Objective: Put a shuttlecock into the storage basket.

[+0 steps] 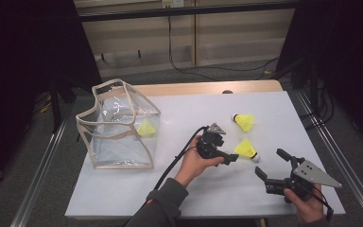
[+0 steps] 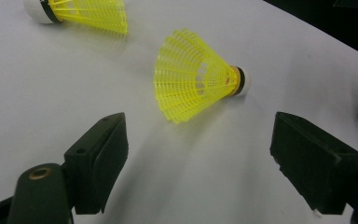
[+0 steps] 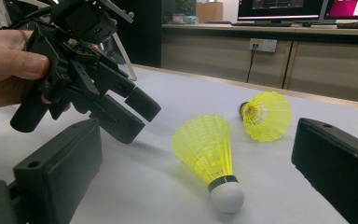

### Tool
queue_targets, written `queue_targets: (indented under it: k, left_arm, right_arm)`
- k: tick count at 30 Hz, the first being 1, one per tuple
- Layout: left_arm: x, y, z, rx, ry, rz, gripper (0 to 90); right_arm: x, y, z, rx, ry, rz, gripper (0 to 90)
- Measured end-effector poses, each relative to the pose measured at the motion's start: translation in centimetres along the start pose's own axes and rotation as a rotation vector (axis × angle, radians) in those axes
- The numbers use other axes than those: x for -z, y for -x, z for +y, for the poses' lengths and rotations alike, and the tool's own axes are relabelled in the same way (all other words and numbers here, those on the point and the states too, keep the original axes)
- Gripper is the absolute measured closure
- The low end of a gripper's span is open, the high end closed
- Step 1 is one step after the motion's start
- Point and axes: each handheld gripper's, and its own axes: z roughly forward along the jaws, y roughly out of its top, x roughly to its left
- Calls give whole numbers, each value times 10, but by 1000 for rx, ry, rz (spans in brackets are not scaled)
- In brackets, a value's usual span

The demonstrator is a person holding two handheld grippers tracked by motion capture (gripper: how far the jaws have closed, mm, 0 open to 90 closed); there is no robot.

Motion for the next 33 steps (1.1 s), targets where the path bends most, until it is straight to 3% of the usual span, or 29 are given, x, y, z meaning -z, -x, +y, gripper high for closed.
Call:
queue_targets:
  k: [8,19,33]
  left_arm:
    - [-8,3,2,-19,-7,-1,233]
    - [-20,1,6,-11,5,-20,307]
    - [-34,6,16,-44,4,-35,385]
  right_arm:
    - [0,0,0,-1,0,-2,16]
    - [0,0,0,0,0,-2,16]
    - [1,0,0,-6,-2,-5,16]
